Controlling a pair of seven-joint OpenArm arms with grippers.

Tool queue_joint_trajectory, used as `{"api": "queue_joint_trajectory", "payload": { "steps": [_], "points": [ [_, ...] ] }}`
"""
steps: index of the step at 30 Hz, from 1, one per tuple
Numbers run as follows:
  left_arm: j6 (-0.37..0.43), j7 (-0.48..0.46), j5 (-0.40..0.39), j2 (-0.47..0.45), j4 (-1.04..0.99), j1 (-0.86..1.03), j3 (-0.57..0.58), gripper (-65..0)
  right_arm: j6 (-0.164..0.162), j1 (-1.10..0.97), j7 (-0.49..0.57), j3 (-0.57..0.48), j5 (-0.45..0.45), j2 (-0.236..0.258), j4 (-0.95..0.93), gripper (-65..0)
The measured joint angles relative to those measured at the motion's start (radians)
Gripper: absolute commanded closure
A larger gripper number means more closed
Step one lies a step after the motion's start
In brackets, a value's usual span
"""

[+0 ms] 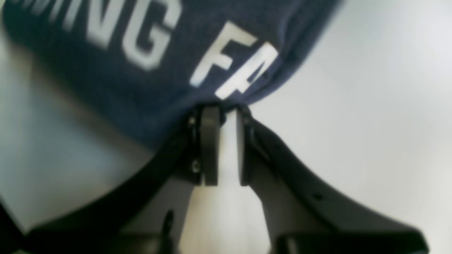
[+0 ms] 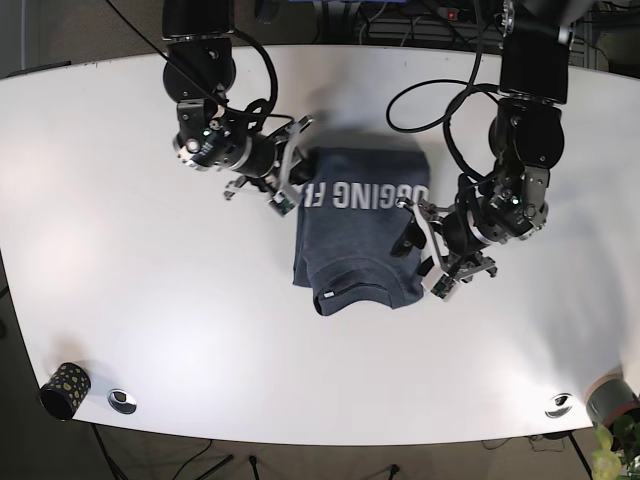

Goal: Fold the T-shirt properly
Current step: 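Grasp the folded blue shirt's edge with the left gripper, then carry the folded blue shirt with the left gripper off the table edge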

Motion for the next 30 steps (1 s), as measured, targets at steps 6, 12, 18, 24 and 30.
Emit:
{"api": "queue_joint_trajectory", "payload": {
  "steps": [6,12,18,24,30],
  "points": [
    [0.156,-0.010,-0.010,0.061,0.030,0.032,0.003,-29.4,0.009,0.000,0.001,-0.093,0.005,-0.003,0.000,-7.3],
    [0.255,-0.031,0.080,0.133,0.033,0.054,0.001,-44.2,0.003,0.003,0.000,-0.013,-0.001,0.007,0.003,-7.3],
    [0.308,-0.141,0.256,0.215,0.035,0.125,0.003,-51.9,0.002,0.006,-0.002,0.082,-0.005,0.011,0.003,-7.3],
    [0.311,-0.200,0.309,0.226,-0.081,0.109,0.026,-51.9,0.002,0.026,0.002,0.118,0.001,0.011,0.003,-7.3],
    [0.293,-0.339,0.282,0.186,-0.254,0.100,0.032,-51.9,0.002,0.030,-0.006,0.127,-0.001,0.029,0.003,-7.3]
  ]
}}
